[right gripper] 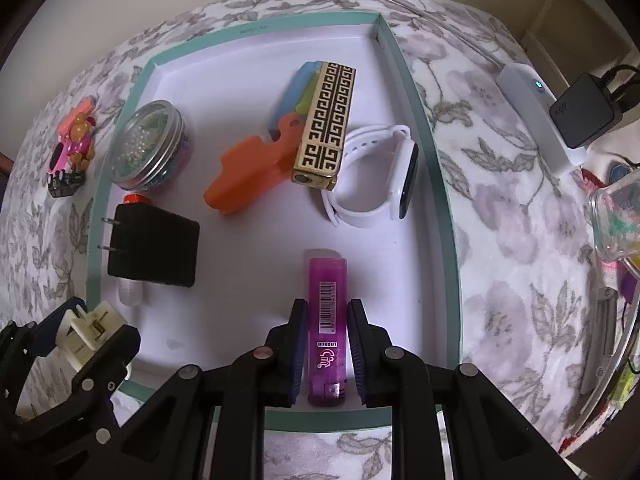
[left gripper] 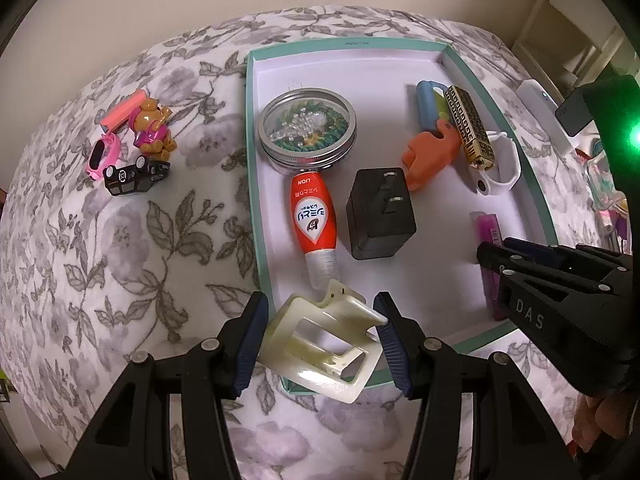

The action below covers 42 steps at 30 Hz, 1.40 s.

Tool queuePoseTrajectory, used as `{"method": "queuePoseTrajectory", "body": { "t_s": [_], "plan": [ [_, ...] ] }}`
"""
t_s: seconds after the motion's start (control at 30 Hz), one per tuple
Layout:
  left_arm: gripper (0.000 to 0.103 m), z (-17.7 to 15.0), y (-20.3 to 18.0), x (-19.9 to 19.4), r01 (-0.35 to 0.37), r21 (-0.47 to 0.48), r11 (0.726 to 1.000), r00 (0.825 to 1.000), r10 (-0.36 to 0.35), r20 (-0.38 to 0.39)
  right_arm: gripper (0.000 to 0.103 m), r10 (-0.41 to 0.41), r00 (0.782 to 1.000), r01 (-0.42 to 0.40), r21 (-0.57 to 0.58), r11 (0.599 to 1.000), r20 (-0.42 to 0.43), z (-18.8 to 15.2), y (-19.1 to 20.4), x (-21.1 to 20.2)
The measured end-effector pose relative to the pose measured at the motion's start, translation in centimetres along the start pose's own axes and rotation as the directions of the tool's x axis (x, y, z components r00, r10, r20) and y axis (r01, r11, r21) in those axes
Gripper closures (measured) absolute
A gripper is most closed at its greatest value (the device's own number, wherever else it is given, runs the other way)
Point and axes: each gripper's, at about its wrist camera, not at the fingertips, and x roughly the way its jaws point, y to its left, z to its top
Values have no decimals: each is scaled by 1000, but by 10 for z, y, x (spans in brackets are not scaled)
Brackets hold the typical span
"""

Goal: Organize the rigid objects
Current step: 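Carry the purple tube and cream clip into the tray and release both, then move both grippers back toward the pink watch, dog figure and toy car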

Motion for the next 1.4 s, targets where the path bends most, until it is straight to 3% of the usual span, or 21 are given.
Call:
{"method": "queuePoseTrajectory", "body": {
  "t_s": [0.1, 0.17, 0.2, 0.27, 0.33, 0.57, 0.87, 0.9, 0.93, 0.97, 1.03, 1.23, 1.4],
  "plan": [
    [46, 2, 2, 0, 9, -4, 1000, 1000, -9, 2, 75, -6, 1000, 6, -1, 1000, -5, 0, 4, 0],
    [46, 3, 1, -3, 13, -3, 1000, 1000, -13, 13, 61, -27, 1000, 27, -1, 1000, 12, 1, 6, -4],
    [46, 4, 0, -4, 15, -1, 1000, 1000, -15, 20, 58, -34, 999, 34, -8, 999, 23, 3, 9, -7],
    [43, 5, 1, -8, 13, 0, 1000, 999, -13, 32, 58, -38, 998, 39, -19, 999, 40, 6, 10, -14],
    [33, 7, 2, -12, 17, -3, 1000, 999, -16, 48, 58, -39, 998, 40, -15, 999, 57, 8, 12, -21],
    [33, 11, 16, -38, 51, -54, 997, 992, -45, 120, 57, -62, 986, 65, -14, 998, 153, 17, 16, -62],
    [32, 18, 58, -70, 40, -188, 981, 969, 7, 247, 51, -80, 959, 89, -21, 996, 272, 15, 22, -108],
    [26, 18, 62, -72, 40, -201, 979, 967, 12, 253, 50, -78, 958, 87, -22, 996, 275, 17, 21, -107],
    [15, 18, 68, -73, 36, -218, 975, 965, 22, 260, 47, -79, 957, 89, -24, 996, 280, 17, 22, -109],
    [12, 18, 73, -75, 28, -231, 973, 963, 35, 266, 38, -88, 955, 99, -26, 995, 284, 17, 24, -110],
    [12, 17, 80, -76, 17, -252, 968, 960, 55, 275, 31, -112, 950, 125, -25, 992, 293, 18, 26, -110],
    [11, 17, 101, -76, -17, -312, 950, 957, 106, 269, 25, -104, 952, 127, -61, 990, 288, 20, 40, -105],
    [10, 16, 115, -74, -37, -349, 936, 956, 135, 261, 8, -76, 947, 108, -85, 991, 311, 21, 54, -107]
  ]
}}
